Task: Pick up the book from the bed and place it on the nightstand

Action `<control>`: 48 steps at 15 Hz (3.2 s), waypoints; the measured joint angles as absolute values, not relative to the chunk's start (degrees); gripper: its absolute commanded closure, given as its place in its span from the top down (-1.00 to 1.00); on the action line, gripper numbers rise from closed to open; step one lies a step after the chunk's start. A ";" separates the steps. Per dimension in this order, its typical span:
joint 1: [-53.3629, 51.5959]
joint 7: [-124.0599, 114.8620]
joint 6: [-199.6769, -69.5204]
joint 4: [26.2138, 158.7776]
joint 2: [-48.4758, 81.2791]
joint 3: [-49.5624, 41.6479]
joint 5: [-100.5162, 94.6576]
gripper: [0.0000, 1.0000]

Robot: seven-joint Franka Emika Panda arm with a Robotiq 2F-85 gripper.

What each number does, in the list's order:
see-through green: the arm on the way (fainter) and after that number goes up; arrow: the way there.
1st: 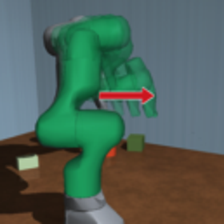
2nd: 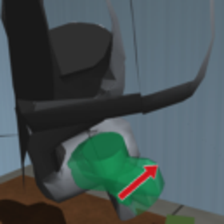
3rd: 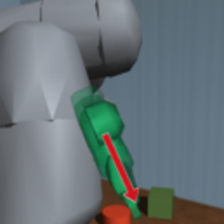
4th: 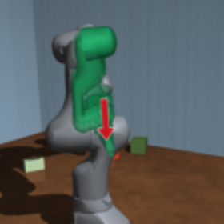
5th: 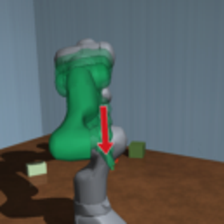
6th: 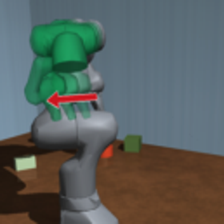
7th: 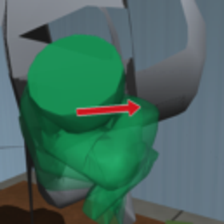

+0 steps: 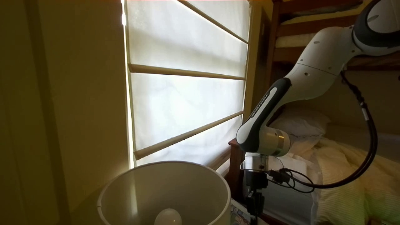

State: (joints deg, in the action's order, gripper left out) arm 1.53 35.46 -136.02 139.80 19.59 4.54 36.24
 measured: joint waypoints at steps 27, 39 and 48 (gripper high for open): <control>5.33 38.61 -128.89 101.67 64.39 14.94 24.01 -0.88; 18.89 39.10 -141.66 107.81 66.51 20.41 30.71 1.00; 26.98 40.72 -176.74 136.46 49.92 31.75 34.24 1.00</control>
